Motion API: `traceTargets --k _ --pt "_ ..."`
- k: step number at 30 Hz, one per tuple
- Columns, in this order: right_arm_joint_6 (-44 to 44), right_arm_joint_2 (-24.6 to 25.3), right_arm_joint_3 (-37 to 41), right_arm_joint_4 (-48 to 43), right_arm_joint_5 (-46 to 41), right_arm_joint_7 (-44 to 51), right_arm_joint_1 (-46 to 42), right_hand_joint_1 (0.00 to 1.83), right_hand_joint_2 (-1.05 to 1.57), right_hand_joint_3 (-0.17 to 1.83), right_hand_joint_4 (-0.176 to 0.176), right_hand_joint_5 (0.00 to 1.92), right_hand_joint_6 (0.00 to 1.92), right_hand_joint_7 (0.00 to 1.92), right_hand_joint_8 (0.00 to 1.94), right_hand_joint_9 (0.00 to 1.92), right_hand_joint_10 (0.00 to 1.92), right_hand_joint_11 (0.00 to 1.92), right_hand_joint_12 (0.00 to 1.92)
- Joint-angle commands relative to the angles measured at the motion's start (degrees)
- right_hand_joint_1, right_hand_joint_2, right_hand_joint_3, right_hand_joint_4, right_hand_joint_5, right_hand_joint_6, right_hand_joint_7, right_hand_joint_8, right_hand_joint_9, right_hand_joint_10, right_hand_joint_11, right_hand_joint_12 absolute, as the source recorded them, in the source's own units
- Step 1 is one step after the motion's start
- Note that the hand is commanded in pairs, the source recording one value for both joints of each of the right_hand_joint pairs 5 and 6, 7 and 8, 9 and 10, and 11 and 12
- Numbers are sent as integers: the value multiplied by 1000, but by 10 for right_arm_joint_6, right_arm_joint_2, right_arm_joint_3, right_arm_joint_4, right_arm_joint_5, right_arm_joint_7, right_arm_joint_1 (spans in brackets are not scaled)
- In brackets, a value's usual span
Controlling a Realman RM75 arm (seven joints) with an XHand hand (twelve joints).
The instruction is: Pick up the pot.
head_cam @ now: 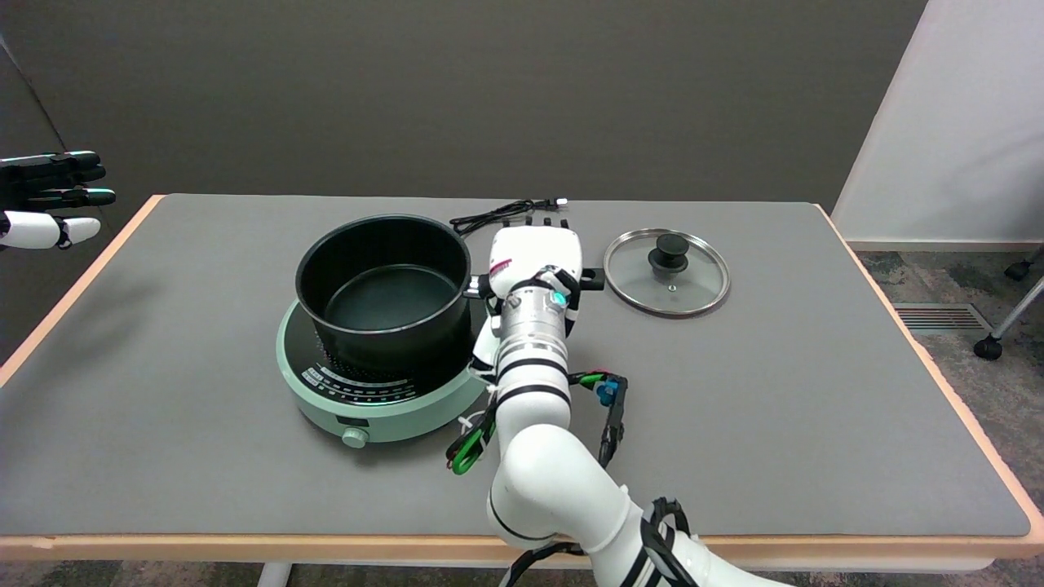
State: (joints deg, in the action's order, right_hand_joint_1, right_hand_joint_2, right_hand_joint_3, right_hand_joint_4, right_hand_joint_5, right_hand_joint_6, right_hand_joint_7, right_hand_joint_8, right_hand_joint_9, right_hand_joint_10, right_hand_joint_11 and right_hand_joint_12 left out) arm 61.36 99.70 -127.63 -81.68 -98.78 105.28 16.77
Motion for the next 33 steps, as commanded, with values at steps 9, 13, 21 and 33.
traceTargets --k 9,13,21,33 --pt "16 3 0 -9 -3 5 -11 1180 -804 1833 15 1051 1051 1051 1051 1051 1051 1051 1051" --pt "9 -1 -1 -12 -4 8 -8 1199 -607 1620 -64 1335 1335 1335 1335 1335 1335 1335 1335" --pt "-13 -4 3 -14 -5 11 -2 1217 -406 1187 -106 1548 1548 1548 1548 1548 1548 1548 1548" --pt "-11 -7 6 -15 -6 3 2 1193 -237 1454 -110 1611 1611 1611 1611 1611 1611 1611 1611"
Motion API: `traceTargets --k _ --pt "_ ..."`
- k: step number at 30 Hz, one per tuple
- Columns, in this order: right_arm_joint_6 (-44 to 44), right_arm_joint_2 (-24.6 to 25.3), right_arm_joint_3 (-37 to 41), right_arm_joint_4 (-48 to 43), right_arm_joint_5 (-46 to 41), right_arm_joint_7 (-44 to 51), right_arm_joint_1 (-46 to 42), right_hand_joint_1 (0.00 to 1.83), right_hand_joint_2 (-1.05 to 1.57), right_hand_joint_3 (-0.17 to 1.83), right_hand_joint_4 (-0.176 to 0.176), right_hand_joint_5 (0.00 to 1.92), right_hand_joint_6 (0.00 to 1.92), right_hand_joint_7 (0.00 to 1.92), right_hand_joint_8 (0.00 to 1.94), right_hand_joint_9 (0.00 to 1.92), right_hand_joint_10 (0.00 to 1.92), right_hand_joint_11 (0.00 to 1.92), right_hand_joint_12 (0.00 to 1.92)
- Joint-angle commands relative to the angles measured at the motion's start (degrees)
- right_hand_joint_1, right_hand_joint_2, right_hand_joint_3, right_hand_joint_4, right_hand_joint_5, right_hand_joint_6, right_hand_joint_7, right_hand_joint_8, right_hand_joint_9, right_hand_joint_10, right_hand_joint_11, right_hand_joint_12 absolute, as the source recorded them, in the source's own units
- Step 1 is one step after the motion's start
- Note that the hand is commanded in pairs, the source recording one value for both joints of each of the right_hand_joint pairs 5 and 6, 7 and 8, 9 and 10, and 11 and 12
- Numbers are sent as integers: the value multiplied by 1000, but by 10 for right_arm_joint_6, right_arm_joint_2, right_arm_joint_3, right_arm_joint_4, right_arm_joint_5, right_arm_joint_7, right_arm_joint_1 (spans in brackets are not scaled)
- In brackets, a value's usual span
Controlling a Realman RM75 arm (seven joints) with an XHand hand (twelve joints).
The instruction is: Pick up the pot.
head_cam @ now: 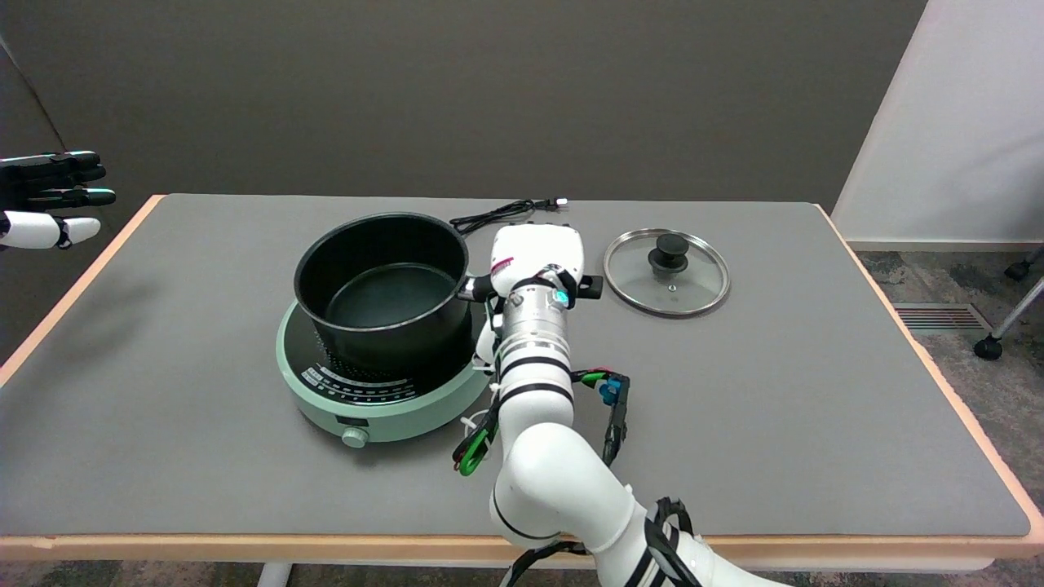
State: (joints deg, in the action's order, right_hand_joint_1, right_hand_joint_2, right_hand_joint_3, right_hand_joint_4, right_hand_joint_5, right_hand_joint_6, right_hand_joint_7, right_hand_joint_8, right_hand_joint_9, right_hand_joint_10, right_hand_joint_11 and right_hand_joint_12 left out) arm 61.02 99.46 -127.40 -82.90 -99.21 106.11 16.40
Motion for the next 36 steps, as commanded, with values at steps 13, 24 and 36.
traceTargets --k 13,24,36 --pt "4 -3 4 2 -2 -25 6 1249 -181 1780 -116 1629 1629 1629 1629 1629 1629 1629 1629" --pt "10 -2 10 -2 -14 -52 11 1221 -142 1833 -100 1724 1724 1724 1724 1724 1724 1724 1724" --pt "-2 -9 10 2 -17 -45 10 1286 -82 1818 -62 1847 1847 1847 1847 1847 1847 1847 1847"
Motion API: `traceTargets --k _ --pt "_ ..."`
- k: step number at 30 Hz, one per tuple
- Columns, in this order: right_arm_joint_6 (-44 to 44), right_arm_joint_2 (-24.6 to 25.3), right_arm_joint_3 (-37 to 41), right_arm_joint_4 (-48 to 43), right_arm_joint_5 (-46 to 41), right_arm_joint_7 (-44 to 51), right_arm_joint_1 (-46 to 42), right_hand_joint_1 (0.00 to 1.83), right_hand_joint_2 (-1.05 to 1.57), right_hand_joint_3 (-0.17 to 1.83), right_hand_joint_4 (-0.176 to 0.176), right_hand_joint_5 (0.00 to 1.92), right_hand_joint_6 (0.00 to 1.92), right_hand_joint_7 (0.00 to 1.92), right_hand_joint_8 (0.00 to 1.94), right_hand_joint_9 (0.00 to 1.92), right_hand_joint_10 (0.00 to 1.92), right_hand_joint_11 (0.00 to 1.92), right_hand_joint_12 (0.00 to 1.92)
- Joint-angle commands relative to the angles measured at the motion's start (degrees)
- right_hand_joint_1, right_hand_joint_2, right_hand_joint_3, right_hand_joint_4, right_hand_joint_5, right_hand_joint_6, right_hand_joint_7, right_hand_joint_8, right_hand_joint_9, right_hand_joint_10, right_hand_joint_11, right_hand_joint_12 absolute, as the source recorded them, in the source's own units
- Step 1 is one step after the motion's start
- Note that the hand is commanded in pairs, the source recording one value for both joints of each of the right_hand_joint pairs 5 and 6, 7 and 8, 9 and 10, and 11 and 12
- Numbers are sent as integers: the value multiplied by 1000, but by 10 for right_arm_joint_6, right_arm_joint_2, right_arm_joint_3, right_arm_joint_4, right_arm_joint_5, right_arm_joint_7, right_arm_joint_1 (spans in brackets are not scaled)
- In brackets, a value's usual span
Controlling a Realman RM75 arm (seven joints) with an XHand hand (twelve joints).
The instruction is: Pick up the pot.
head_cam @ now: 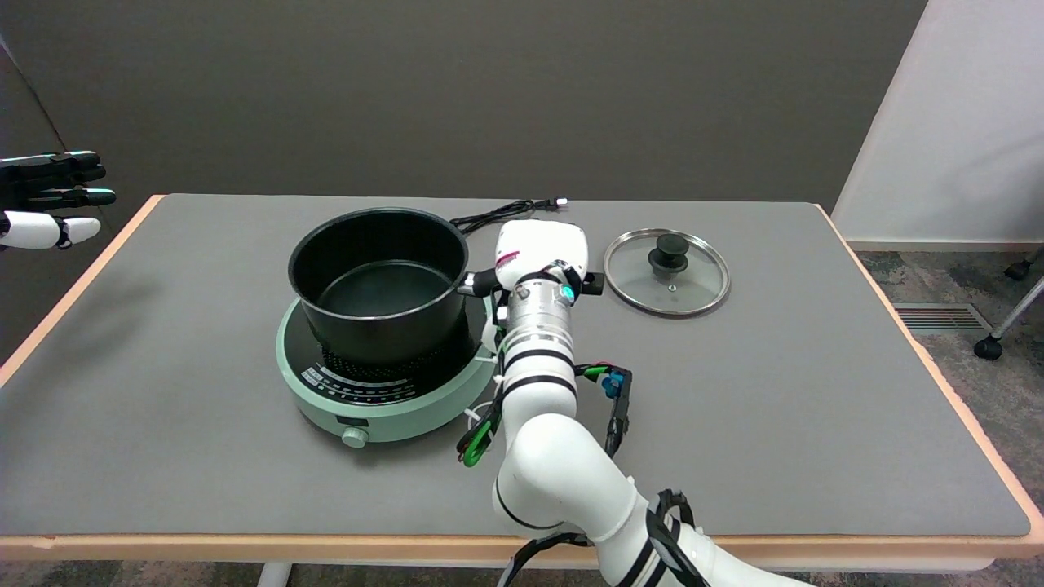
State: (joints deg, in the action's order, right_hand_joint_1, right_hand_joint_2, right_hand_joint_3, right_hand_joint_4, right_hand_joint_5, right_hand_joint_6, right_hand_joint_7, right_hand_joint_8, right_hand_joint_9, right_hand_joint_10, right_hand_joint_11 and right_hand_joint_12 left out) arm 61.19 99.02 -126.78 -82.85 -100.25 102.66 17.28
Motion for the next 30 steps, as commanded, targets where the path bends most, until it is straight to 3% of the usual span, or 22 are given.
traceTargets --k 1,18,19,20,21,22,24,27,30 --pt "-4 -5 4 1 -7 -13 1 1287 -91 1833 -62 1850 1850 1850 1850 1850 1850 1850 1850" --pt "-24 -47 13 -16 6 -75 27 1260 34 1833 -69 1832 1832 1832 1832 1832 1832 1832 1832" --pt "-28 -52 16 -16 5 -82 26 1225 278 1427 -61 1839 1839 1839 1839 1839 1839 1839 1839" --pt "-31 -56 17 -16 4 -85 25 1154 321 938 -50 1844 1844 1844 1844 1844 1844 1844 1844" --pt "-35 -60 18 -18 3 -86 24 1109 227 1014 -48 1850 1850 1850 1850 1850 1850 1850 1850" --pt "-39 -66 20 -21 3 -90 22 1005 238 825 -68 1859 1859 1859 1859 1859 1859 1859 1859" --pt "-39 -74 21 -27 5 -100 20 952 449 367 -55 1871 1871 1871 1871 1871 1871 1871 1871" --pt "-39 -88 21 -41 7 -110 16 1000 724 118 -68 1869 1869 1869 1869 1869 1869 1869 1869" --pt "-39 -103 21 -55 7 -117 9 1082 715 197 -69 1861 1861 1861 1861 1861 1861 1861 1861"
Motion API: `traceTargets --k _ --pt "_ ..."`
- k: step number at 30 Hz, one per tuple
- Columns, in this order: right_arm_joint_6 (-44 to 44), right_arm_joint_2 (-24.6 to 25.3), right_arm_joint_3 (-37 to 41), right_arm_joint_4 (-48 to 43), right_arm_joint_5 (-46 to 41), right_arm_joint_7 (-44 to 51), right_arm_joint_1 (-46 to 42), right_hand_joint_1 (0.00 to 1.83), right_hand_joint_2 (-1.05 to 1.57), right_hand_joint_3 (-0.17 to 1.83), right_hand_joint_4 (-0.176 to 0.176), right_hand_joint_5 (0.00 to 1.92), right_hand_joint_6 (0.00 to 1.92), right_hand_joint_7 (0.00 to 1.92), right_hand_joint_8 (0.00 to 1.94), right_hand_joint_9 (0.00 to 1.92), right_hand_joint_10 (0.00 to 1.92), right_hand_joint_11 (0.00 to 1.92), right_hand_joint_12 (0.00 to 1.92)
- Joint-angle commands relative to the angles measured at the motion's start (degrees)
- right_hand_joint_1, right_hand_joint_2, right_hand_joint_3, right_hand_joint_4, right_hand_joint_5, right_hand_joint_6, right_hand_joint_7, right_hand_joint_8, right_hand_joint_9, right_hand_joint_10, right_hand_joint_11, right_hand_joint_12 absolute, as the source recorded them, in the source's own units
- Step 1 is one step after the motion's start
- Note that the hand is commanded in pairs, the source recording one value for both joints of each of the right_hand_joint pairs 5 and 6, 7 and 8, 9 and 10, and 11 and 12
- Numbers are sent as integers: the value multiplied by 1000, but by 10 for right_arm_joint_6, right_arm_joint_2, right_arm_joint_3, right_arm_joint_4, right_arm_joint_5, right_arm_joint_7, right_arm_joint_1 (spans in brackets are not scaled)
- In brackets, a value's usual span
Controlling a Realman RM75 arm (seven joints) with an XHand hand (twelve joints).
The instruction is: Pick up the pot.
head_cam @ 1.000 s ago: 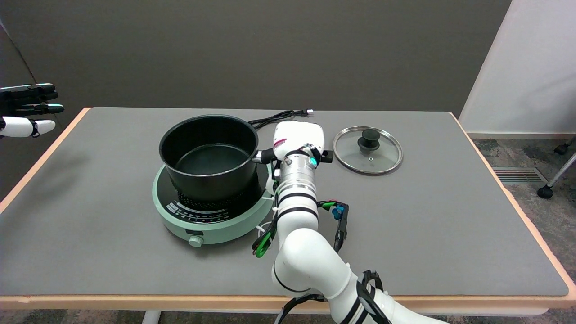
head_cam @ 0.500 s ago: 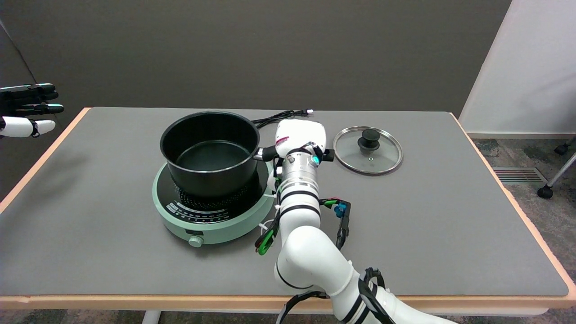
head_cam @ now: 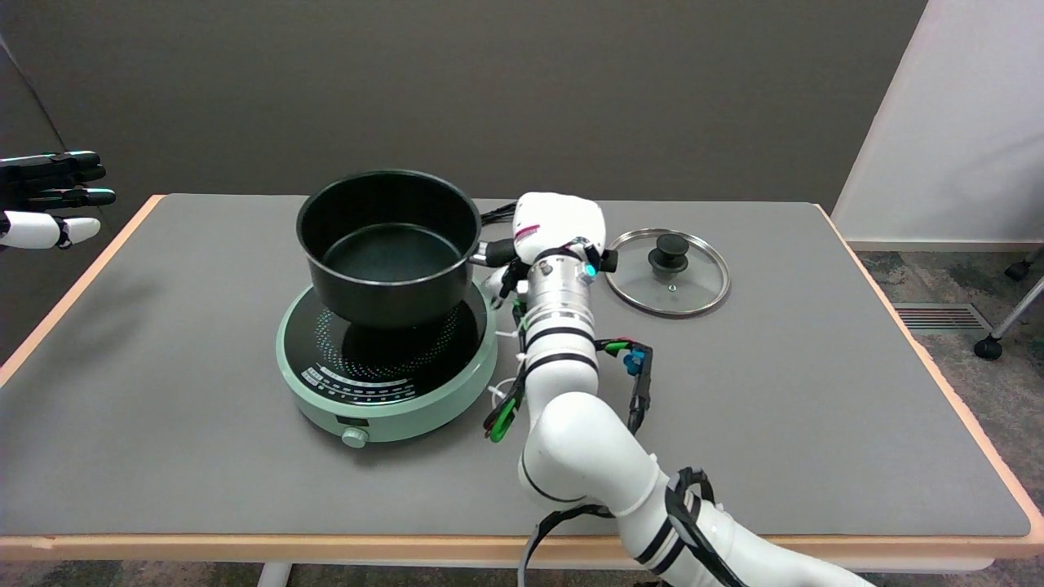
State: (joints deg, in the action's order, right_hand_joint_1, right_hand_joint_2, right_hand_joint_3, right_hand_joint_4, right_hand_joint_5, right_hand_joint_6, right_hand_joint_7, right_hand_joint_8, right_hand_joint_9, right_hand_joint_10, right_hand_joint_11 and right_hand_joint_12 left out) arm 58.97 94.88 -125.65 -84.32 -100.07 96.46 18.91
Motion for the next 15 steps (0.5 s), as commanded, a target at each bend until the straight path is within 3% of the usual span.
traceTargets --k 1,2,15 --pt "-17 -66 9 -44 5 -55 -9 1106 716 223 -61 1858 1858 1858 1858 1858 1858 1858 1858" --pt "-17 -69 10 -47 5 -57 -12 1119 725 258 -44 1857 1857 1857 1857 1857 1857 1857 1857" --pt "-19 -105 13 -72 26 -97 -32 1139 804 522 -50 1853 1853 1853 1853 1853 1853 1853 1853"
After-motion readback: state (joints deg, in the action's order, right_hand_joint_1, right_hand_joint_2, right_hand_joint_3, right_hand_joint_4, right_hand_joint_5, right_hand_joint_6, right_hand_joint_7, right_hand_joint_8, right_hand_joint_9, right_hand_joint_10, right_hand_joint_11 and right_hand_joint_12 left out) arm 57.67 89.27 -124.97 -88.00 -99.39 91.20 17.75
